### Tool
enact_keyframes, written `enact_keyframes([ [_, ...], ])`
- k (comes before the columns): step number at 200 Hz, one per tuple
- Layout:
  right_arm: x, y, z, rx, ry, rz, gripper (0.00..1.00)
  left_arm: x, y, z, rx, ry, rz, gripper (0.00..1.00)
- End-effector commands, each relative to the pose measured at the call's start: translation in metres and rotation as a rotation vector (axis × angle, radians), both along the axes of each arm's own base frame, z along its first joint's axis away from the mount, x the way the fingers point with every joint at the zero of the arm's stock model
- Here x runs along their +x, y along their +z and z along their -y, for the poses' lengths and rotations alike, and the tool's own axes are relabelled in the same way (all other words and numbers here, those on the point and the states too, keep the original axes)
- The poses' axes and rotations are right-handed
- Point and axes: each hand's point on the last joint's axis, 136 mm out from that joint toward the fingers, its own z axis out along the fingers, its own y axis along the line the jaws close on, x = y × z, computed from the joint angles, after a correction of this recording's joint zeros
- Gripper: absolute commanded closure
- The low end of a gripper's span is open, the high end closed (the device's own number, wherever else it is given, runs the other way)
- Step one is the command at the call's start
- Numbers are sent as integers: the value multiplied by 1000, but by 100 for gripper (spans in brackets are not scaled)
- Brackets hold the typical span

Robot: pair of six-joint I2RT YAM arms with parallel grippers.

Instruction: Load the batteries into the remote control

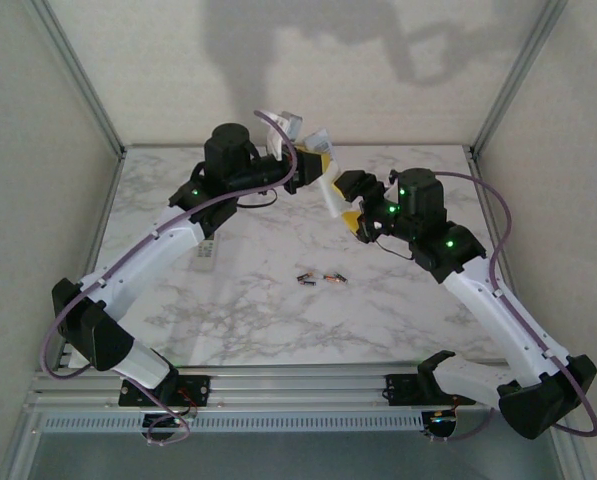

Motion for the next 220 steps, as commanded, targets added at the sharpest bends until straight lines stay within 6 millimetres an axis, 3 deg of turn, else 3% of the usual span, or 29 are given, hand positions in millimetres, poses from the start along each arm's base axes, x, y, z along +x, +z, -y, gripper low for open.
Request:
enact_keyframes([
  [1,8,-19,16,-42,-101,-66,19,-47,36,6,-54,-135,101,100],
  [64,0,-50,18,-132,-79,-163,24,-48,36,4,-51,-124,132,100],
  [109,-10,-63,15,-156,-35,-212,22,-28,16,4,19,-40,119,100],
  [144,-15,-81,17,-178,-35,-290,28,-19,13,4,32,-11,124,100],
  [220,-19,-90,28,-202,-80,-320,32,4,-6,5,107,63,126,100],
])
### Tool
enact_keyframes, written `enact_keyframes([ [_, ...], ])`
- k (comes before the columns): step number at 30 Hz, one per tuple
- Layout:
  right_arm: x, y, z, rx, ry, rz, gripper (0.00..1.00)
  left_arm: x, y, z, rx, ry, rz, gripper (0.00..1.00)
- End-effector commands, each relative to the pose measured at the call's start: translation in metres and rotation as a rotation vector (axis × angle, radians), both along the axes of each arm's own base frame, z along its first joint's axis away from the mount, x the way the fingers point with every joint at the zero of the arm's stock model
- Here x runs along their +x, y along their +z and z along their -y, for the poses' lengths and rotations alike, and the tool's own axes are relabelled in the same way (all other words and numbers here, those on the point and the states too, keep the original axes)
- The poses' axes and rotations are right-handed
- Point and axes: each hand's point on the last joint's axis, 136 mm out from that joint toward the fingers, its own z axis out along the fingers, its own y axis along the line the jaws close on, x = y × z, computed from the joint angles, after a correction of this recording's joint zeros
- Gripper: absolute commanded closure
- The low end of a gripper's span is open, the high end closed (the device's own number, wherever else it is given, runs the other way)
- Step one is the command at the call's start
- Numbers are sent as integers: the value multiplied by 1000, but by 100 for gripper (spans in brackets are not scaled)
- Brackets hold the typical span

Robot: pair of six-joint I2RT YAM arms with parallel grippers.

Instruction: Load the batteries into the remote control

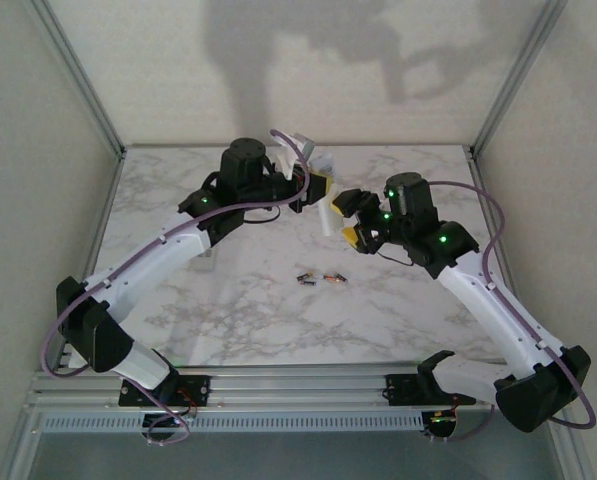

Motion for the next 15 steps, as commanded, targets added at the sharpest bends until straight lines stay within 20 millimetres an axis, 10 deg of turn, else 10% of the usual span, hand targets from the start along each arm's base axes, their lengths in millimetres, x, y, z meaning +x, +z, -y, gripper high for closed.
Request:
enact_keyframes([
  [1,-7,-42,25,-118,-89,-129,32,7,45,0,-59,20,134,100],
  [15,-5,-50,53,-118,-168,-121,33,46,26,5,52,104,153,100],
])
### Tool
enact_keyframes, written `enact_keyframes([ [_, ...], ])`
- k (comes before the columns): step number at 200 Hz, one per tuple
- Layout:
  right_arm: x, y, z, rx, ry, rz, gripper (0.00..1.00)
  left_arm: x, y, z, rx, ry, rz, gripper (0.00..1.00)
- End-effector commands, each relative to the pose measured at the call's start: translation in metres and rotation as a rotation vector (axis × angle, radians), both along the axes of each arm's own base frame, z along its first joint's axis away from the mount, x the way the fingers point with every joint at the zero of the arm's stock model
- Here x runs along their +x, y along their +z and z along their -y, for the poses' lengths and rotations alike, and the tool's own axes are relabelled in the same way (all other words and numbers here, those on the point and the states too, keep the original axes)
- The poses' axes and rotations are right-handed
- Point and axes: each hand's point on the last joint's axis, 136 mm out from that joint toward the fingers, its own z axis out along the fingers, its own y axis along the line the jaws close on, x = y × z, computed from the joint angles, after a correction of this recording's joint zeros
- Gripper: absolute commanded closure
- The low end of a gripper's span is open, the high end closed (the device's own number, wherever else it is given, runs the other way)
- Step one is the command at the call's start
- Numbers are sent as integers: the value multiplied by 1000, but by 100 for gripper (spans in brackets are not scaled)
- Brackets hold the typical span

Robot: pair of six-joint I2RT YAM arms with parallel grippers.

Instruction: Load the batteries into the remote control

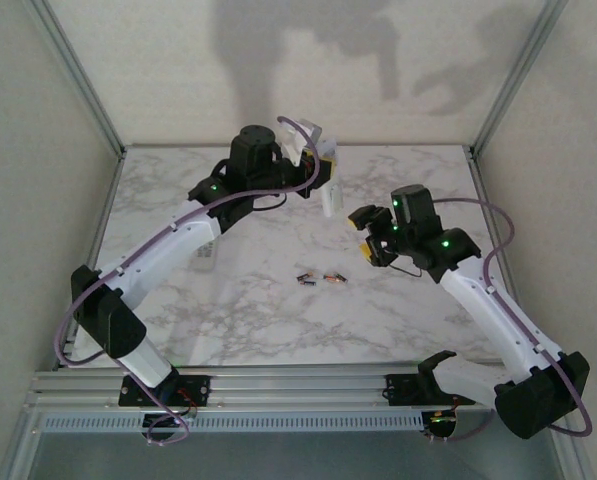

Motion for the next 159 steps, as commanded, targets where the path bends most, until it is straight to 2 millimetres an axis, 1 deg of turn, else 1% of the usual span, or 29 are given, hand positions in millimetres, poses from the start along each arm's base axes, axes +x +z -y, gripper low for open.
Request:
enact_keyframes([
  [1,0,1,12,-11,-32,15,33,14,11,1,1,18,51,100],
  [9,2,2,14,-18,-23,34,33,16,8,3,7,12,46,100],
  [21,9,16,12,-28,32,133,30,20,4,6,12,13,36,100],
  [27,15,30,7,-42,93,235,27,21,2,7,15,13,32,100],
  [36,19,50,1,-92,195,402,25,22,1,8,16,8,22,100],
  [49,23,70,3,-236,300,596,24,23,0,10,14,2,7,100],
  [69,27,82,8,-472,437,798,24,15,8,14,-18,-36,-6,100],
  [77,27,86,5,-529,502,867,25,12,12,15,-30,-55,-12,100],
  [84,25,91,-1,-557,573,933,25,9,14,16,-42,-71,-23,100],
  [105,28,97,-9,-617,669,996,25,5,22,17,-76,-94,-63,100],
  [118,30,98,-16,-626,724,1019,23,3,26,17,-97,-109,-89,100],
  [126,31,102,-21,-624,753,1042,23,0,29,18,-107,-125,-102,100],
  [159,35,108,-39,-649,818,1111,24,-3,31,20,-119,-142,-136,100],
])
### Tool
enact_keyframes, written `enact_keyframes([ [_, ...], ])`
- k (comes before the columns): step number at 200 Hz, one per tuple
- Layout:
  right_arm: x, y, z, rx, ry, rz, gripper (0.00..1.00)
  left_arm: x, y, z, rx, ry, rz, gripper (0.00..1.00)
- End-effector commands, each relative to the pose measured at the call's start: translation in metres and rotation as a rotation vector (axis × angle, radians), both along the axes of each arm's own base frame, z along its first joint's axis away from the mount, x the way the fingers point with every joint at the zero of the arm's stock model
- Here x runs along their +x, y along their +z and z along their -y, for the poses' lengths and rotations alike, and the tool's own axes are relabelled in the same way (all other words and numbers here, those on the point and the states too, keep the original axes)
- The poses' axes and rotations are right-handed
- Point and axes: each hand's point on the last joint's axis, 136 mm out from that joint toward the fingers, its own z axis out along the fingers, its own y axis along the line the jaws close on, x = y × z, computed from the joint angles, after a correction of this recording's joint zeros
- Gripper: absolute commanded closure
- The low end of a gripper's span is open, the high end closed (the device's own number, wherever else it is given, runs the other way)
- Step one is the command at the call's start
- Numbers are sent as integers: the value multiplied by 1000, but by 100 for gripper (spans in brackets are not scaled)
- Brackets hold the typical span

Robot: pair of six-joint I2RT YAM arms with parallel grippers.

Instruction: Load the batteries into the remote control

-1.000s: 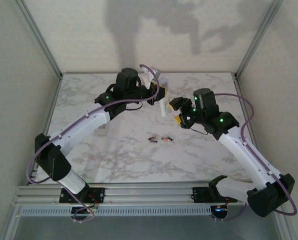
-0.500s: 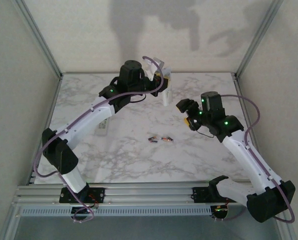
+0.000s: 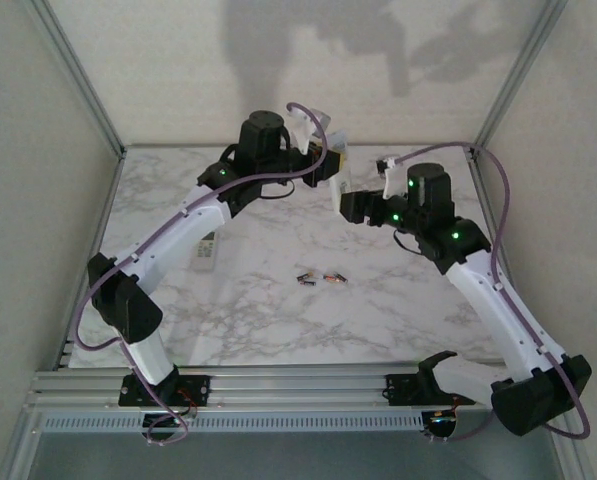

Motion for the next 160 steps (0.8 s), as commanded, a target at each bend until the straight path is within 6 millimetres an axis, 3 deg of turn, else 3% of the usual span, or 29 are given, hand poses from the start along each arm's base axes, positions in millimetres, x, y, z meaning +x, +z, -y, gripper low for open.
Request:
enact_keyframes([
  [1,-2,22,-20,-116,161,208,24,-12,24,1,-67,-57,-30,100],
  [31,12,20,-18,-156,95,204,36,-11,24,0,-71,-48,-40,100],
  [63,22,4,10,-179,-96,139,32,13,9,-16,-17,107,-60,100],
  [98,-3,-2,28,-48,-195,42,23,26,-7,-32,-23,172,-117,100],
  [130,-25,-34,33,-14,-185,-35,23,29,-24,-51,-58,206,-191,100],
  [142,-34,-45,25,-1,-135,-75,23,29,-37,-55,-81,193,-248,100],
  [160,-47,-44,0,62,31,-84,19,23,-51,-52,-125,124,-326,100],
])
